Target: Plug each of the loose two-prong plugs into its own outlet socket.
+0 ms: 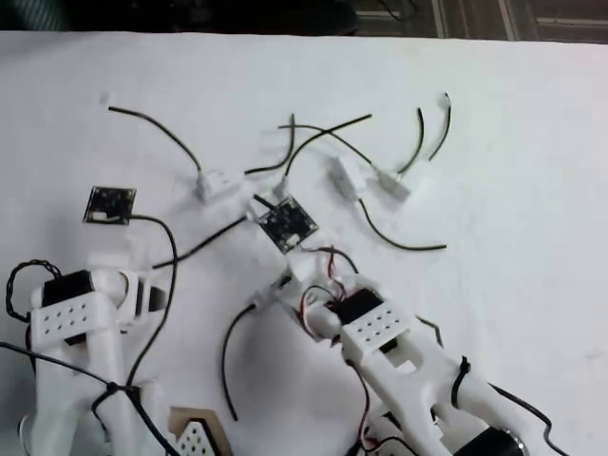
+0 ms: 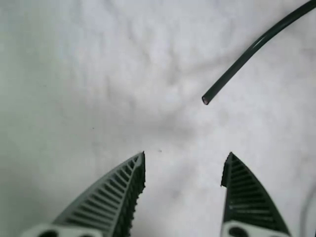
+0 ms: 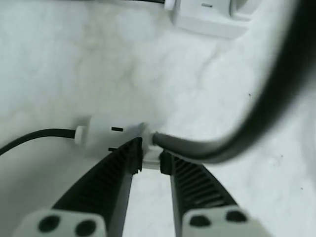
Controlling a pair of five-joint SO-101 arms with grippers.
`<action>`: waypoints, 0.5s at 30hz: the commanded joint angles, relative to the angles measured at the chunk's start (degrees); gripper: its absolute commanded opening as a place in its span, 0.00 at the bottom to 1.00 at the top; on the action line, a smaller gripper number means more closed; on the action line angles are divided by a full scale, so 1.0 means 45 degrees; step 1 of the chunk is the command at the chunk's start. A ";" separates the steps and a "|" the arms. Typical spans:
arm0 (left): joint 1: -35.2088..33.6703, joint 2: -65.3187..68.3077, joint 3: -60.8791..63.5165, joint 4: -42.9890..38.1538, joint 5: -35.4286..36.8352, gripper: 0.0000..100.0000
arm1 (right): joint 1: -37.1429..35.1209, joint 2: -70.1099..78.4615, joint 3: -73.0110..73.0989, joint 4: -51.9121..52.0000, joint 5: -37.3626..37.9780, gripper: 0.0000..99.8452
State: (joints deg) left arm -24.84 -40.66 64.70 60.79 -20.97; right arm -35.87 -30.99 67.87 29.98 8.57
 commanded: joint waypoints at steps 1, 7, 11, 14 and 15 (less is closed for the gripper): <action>-0.0088 -0.0244 0.0020 -0.0176 -0.0078 0.26 | -0.0147 -0.0029 0.0156 0.0147 0.0000 0.02; -0.0088 -0.0244 0.0020 -0.0176 -0.0078 0.26 | -0.0147 -0.0029 0.0488 0.0186 0.0000 0.02; -0.0049 -0.0244 0.0020 -0.0176 -0.0078 0.26 | -0.0127 -0.0186 0.0430 0.0205 -0.0020 0.02; -0.0029 -0.0244 0.0020 -0.0254 -0.0078 0.26 | 0.0635 -0.0576 -0.0195 0.0107 -0.0059 0.02; -0.0029 -0.0244 0.0020 -0.0352 -0.0078 0.26 | 0.1201 -0.0791 -0.0586 0.0107 -0.0059 0.02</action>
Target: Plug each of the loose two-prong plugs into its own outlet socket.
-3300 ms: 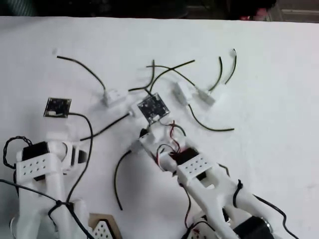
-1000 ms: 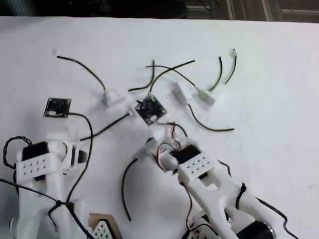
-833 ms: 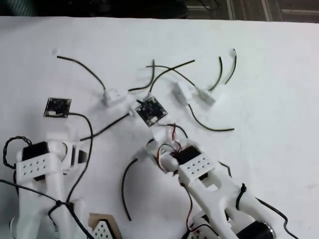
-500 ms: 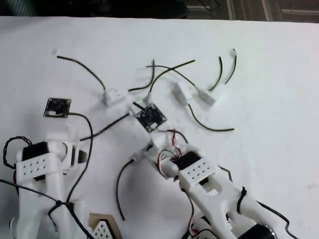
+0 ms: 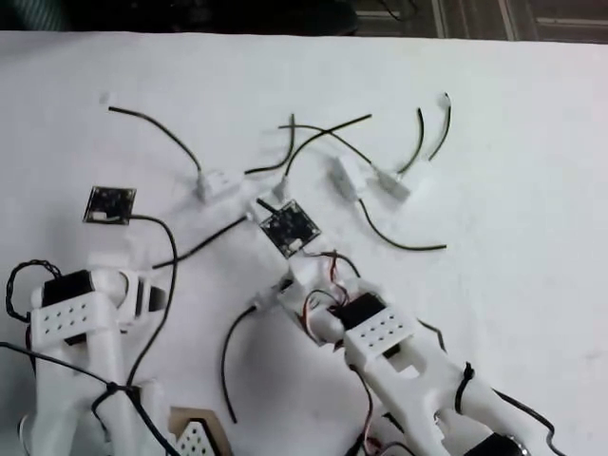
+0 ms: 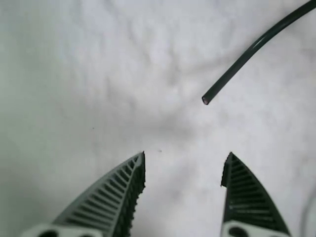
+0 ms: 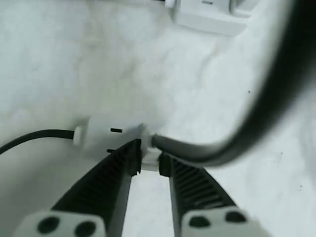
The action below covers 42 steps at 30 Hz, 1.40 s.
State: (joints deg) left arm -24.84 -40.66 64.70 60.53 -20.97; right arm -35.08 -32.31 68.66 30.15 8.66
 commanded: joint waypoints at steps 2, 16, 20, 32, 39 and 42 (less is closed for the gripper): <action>-0.0068 -0.0244 0.0020 -0.0371 -0.0078 0.26 | 0.2139 -0.0772 -0.1641 0.0049 -0.0078 0.02; -0.0088 -0.0244 0.0039 -0.0371 -0.0059 0.26 | 0.3429 0.1690 -0.4650 -0.0830 -0.0039 0.29; -0.0088 -0.0244 0.0039 -0.0371 -0.0059 0.26 | 0.3311 -0.0264 -0.4552 0.0830 -0.0039 0.33; 0.0654 -0.0264 -0.0078 -0.0371 -0.0527 0.05 | 0.3429 -0.7668 -0.2696 0.7101 -0.0039 0.06; 0.1084 -0.0381 -0.0059 -0.0371 -0.0059 0.02 | 0.3429 -1.1985 0.1348 0.6222 -0.0137 0.02; 0.1084 -0.1592 0.0508 -0.0410 -0.0059 0.02 | 0.3429 -1.4134 0.2403 0.6320 -0.0137 0.02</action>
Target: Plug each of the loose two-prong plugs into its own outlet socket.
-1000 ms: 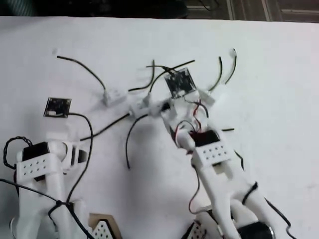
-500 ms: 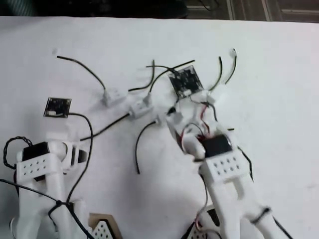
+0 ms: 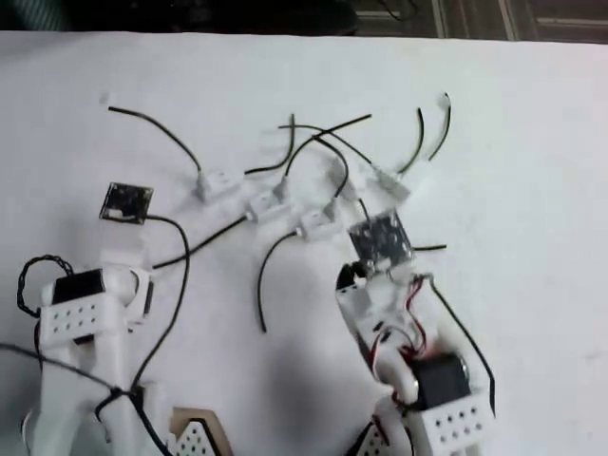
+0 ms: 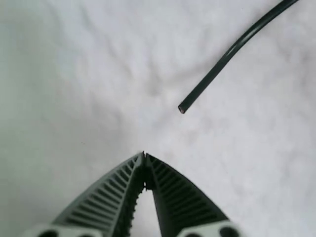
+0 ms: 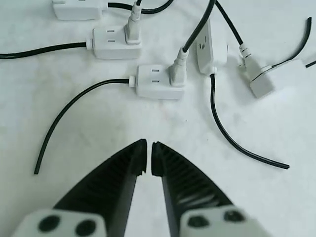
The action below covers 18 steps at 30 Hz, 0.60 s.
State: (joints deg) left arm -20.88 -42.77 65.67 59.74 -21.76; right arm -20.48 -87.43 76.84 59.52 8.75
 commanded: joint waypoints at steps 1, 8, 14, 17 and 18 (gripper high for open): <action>0.0225 -0.1788 0.0684 -0.0430 0.0117 0.02 | 0.0186 -0.2569 0.0899 -0.0205 -0.0156 0.02; 0.0772 -0.7961 0.3243 0.0117 0.0723 0.02 | -0.0068 -0.2940 0.1661 -0.0107 -0.0137 0.02; 0.1280 -1.2415 0.4786 0.1133 0.0781 0.02 | -0.0557 -0.2862 0.2051 -0.0147 -0.0156 0.02; 0.1768 -1.3900 0.5431 0.1465 0.0781 0.02 | -0.1436 -0.2901 0.2930 -0.0166 -0.0156 0.02; 0.1905 -1.3841 0.5470 0.1465 0.0781 0.02 | -0.1573 -0.2901 0.2989 -0.0186 -0.0156 0.02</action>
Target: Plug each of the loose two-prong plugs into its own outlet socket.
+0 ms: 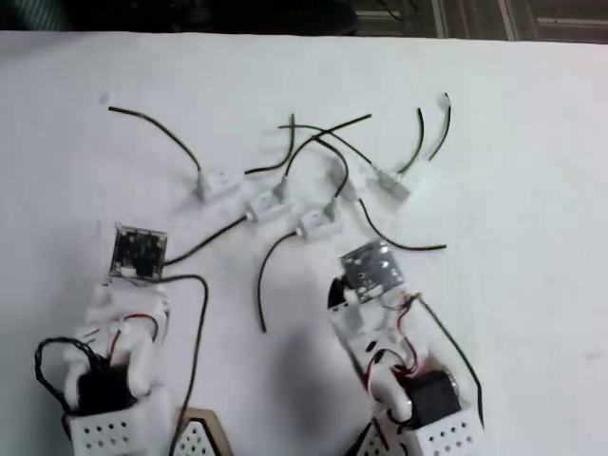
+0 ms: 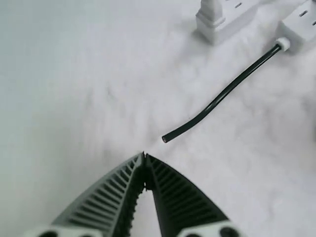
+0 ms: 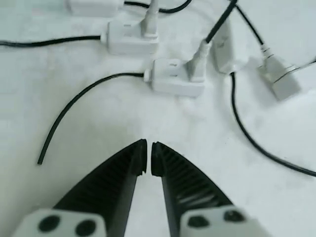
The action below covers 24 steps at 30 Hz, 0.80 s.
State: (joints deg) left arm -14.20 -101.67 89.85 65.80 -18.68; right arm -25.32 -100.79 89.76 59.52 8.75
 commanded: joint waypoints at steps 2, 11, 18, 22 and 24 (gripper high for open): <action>0.0557 -0.0459 0.0117 0.0117 0.0078 0.02 | -0.0498 0.0068 0.0137 -0.0147 -0.0176 0.02; 0.1788 -0.0420 0.1289 -0.0664 -0.0020 0.03 | -0.0420 0.0010 0.1602 0.0342 -0.0176 0.02; 0.1866 -0.0420 0.1602 -0.1172 -0.0020 0.03 | 0.0440 -0.0166 0.1602 0.1788 -0.0176 0.02; 0.1788 -0.0361 0.1602 -0.0957 0.0039 0.03 | 0.1455 -0.0107 0.1602 0.2178 -0.0176 0.02; 0.1788 -0.0361 0.1602 -0.0117 0.0000 0.03 | 0.1670 -0.0166 0.1602 0.2276 -0.0176 0.02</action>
State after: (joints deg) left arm -6.46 -103.08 97.23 62.37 -18.68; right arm -19.60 -100.97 96.35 69.01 8.31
